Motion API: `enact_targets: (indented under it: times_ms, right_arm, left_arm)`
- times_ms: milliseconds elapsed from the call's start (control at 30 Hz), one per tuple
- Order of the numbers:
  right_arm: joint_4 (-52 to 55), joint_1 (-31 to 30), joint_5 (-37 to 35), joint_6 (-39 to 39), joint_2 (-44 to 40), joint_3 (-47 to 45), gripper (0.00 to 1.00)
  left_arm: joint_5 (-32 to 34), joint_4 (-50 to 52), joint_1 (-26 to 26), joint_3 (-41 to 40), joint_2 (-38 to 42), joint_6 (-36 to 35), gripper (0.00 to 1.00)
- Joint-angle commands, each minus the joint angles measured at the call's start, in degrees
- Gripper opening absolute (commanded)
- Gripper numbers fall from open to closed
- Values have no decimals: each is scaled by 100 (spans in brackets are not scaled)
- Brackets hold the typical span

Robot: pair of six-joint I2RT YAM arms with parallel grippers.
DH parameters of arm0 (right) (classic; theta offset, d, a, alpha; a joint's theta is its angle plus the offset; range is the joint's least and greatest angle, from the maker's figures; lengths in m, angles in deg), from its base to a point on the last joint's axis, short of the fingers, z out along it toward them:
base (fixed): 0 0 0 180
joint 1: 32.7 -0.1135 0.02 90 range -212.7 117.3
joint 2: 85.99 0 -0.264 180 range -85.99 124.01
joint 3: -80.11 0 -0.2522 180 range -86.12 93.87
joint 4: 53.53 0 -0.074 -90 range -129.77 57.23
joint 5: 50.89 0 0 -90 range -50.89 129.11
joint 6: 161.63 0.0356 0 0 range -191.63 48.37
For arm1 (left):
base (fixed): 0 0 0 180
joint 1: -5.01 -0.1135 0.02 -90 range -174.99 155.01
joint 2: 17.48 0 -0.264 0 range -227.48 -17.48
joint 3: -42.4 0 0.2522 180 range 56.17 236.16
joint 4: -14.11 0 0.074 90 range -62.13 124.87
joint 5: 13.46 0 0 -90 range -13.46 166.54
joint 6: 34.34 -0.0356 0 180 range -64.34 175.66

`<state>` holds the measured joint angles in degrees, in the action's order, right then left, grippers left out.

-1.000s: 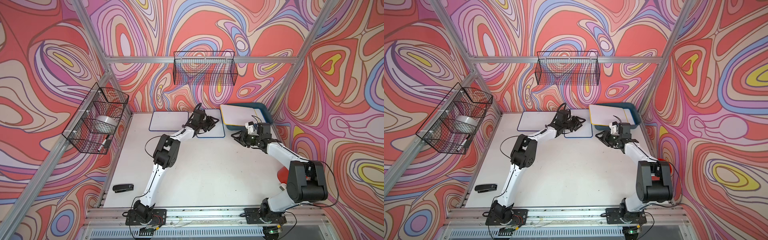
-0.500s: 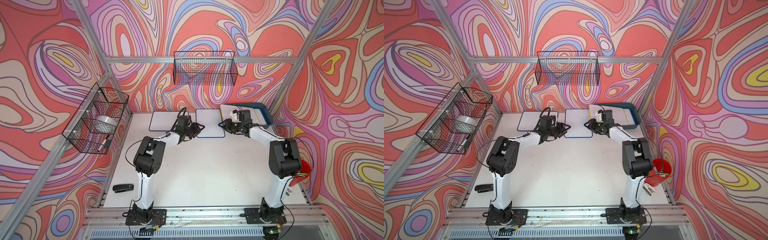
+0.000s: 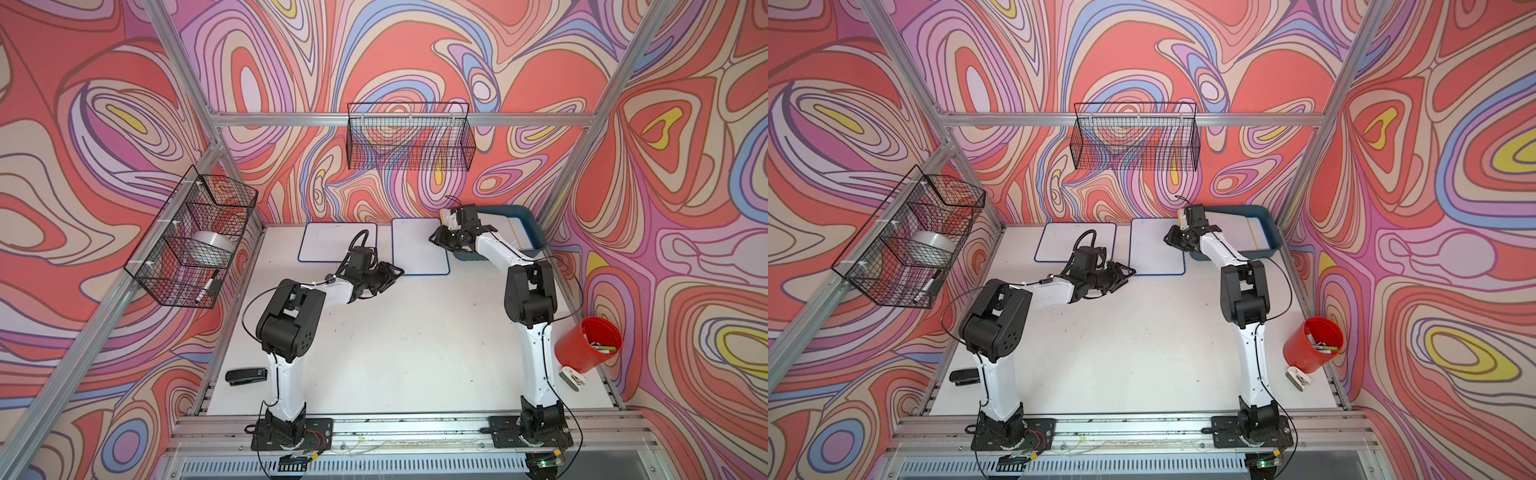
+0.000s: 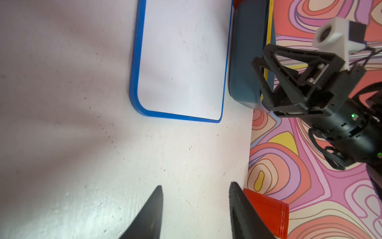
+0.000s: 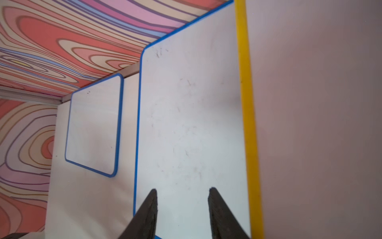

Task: Put the whiteboard into the storage box
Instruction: Adjust the whiteboard at the storage box.

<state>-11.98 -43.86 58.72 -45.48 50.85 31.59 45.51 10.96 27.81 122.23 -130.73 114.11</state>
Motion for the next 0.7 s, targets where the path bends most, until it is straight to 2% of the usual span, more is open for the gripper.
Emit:
enact_targets:
  times_ms: [0,233,400,667]
  right_arm:
    - [684,56,-395,-509,286,417,43]
    - [642,469,-361,-536,204,383,44]
    - [324,793,-119,-420,-101,-31,44]
    - [-272,739,648,-177,-516,-675,44]
  left_arm:
    - [33,-13,-24,-88,206,-184,47]
    - [66,110,-32,-148,259,-255,47]
    - [79,189,-34,-112,220,-287,47]
    - [67,214,-35,27,145,-273,47]
